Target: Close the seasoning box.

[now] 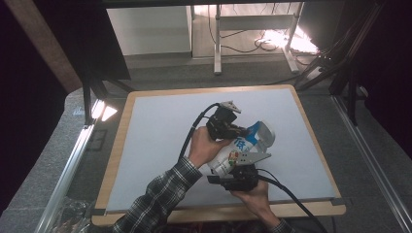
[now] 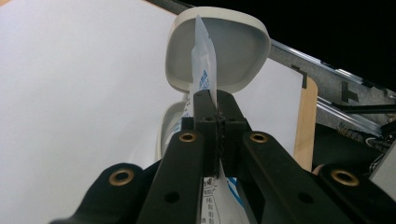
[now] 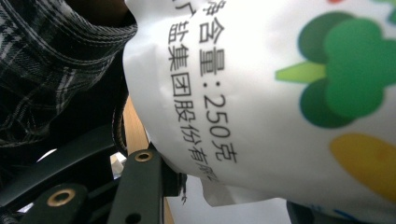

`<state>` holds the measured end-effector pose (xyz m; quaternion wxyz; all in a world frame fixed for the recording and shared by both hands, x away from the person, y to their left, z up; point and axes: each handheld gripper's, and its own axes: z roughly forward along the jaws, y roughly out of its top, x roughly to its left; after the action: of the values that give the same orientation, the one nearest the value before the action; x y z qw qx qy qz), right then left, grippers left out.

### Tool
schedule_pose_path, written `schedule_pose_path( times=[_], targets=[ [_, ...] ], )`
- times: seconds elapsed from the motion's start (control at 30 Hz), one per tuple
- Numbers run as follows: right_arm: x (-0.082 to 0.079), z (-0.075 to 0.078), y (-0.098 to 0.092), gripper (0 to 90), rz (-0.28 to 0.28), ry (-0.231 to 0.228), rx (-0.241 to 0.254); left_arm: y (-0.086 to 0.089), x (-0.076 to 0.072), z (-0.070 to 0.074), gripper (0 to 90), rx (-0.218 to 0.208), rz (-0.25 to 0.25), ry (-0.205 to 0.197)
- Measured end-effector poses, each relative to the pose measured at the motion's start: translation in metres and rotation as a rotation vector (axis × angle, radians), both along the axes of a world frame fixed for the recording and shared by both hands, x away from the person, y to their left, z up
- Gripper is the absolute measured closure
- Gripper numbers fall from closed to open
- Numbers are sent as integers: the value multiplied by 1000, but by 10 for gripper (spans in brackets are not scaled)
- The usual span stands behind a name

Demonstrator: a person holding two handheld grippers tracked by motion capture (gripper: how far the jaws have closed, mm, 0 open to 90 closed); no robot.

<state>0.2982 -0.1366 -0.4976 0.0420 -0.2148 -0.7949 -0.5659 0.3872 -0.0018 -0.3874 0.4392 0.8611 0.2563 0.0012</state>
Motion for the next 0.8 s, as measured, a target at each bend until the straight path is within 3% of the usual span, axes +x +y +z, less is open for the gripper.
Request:
schedule_pose_path(
  times=[0.8],
  targets=[
    [-1, 2, 2, 593, -6, -29, -16, -3, 3, 1, 893, 13, 0, 13]
  ],
)
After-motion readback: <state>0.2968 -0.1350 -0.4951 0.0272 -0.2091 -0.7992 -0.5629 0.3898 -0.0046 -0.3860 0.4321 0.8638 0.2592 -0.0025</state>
